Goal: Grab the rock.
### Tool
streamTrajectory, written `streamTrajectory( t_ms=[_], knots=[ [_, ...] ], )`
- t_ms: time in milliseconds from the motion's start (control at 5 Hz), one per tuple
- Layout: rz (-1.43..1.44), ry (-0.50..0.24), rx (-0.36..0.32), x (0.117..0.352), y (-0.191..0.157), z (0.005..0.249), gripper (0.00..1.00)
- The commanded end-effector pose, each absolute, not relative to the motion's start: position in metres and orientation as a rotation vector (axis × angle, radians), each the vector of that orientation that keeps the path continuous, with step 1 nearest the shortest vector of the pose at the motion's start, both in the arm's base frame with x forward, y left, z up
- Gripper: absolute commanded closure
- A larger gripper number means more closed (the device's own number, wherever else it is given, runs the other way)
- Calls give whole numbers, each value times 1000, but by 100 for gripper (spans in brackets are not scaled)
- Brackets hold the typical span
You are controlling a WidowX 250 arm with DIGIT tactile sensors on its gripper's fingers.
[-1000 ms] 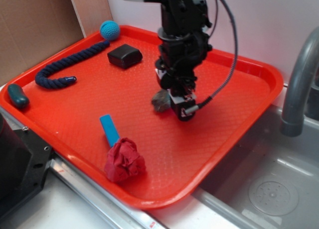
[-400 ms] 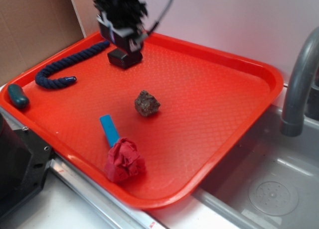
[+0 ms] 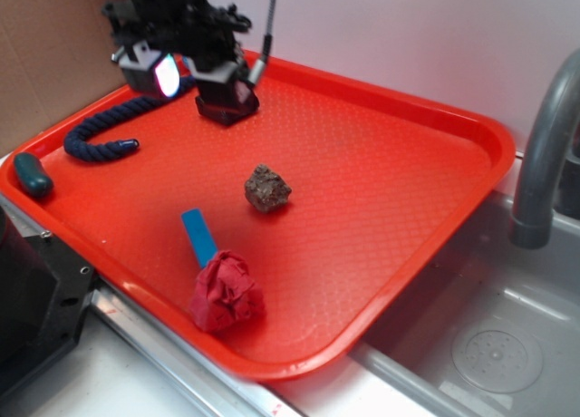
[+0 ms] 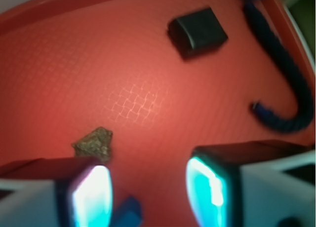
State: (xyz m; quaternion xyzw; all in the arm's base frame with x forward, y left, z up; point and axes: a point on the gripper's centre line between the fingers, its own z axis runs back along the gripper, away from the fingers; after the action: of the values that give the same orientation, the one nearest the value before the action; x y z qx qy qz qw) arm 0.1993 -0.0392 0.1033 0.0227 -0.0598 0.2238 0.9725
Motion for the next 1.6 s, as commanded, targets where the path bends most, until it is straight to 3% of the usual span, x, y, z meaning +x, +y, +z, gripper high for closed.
streamTrajectory(
  t_ms=[0, 200, 400, 800, 1000, 1200, 1400],
  knots=[
    [507, -122, -39, 212, -63, 70, 0],
    [477, -77, -77, 219, -70, 47, 0],
    [472, -21, -50, 229, -85, 28, 0],
    [505, -11, 29, 228, -94, 28, 100],
    [339, -13, -3, 223, -83, 52, 100],
    [94, -124, -7, 211, -63, 101, 100],
    [91, -203, -74, 195, -33, 144, 100]
  ],
)
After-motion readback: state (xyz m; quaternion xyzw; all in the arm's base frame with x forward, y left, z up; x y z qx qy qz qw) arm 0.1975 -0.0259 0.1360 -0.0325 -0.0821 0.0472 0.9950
